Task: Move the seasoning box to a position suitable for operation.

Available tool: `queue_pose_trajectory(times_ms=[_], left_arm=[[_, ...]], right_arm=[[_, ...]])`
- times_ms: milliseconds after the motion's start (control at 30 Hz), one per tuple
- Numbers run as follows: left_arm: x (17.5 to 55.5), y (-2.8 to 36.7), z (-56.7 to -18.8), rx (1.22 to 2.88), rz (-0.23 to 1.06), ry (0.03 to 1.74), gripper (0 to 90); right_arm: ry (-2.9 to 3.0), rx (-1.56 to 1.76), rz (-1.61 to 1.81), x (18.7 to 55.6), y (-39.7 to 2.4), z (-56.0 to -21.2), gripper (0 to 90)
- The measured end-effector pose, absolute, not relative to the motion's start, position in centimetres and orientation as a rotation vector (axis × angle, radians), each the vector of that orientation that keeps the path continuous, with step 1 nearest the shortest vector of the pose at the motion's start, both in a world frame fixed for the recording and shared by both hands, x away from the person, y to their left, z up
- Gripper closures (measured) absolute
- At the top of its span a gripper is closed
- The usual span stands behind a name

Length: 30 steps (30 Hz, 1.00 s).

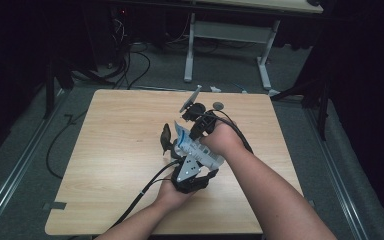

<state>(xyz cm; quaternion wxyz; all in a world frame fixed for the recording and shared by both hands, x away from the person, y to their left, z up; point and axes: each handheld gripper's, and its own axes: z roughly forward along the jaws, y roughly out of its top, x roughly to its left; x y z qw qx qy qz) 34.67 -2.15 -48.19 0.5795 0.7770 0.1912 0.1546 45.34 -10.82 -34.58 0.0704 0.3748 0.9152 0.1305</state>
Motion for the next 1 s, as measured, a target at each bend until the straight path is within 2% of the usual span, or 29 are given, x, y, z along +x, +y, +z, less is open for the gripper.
queue_pose_trajectory(times_ms=[1000], left_arm=[[34.72, -2.16, -48.0, 1.818, 0.362, 0.45, 56.8]], right_arm=[[2.756, 1.121, 0.396, 45.59, -10.95, -34.62, 89.6]])
